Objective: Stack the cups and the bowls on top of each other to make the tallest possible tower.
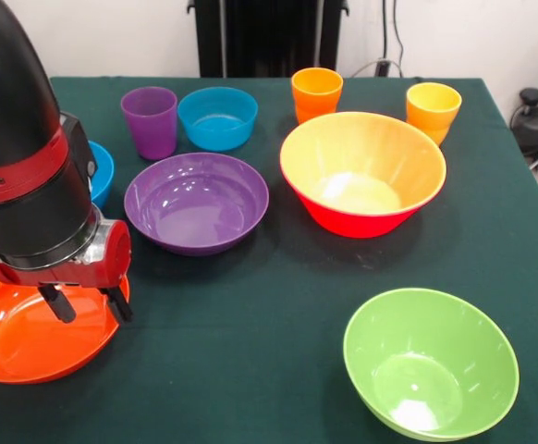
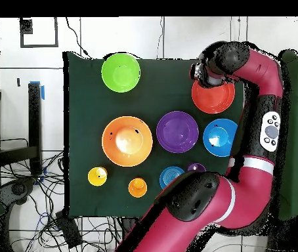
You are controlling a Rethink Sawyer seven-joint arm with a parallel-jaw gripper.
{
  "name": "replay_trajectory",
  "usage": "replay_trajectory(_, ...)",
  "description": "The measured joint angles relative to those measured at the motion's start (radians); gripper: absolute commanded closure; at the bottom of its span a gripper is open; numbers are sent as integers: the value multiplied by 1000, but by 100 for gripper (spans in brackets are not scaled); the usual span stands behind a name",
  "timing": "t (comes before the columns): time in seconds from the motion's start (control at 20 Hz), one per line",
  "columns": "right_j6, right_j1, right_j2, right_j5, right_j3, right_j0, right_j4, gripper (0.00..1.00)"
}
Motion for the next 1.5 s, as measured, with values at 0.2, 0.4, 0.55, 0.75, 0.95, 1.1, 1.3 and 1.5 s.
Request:
replay_trajectory(0.2,0,0,0,0,3,0,-2,0)
replay_trajectory(0.4,0,0,0,0,3,0,-5,0)
replay_trajectory(0.55,0,2,0,0,3,0,-7,0)
replay_trajectory(0.75,0,5,-1,0,3,0,-11,0)
replay_trajectory(0.95,0,12,-1,0,3,0,-12,0)
replay_trajectory(1.1,0,27,-1,0,3,0,-15,0)
replay_trajectory(1.3,0,57,0,0,3,0,-18,0)
replay_trajectory(1.5,0,82,0,0,3,0,-19,0)
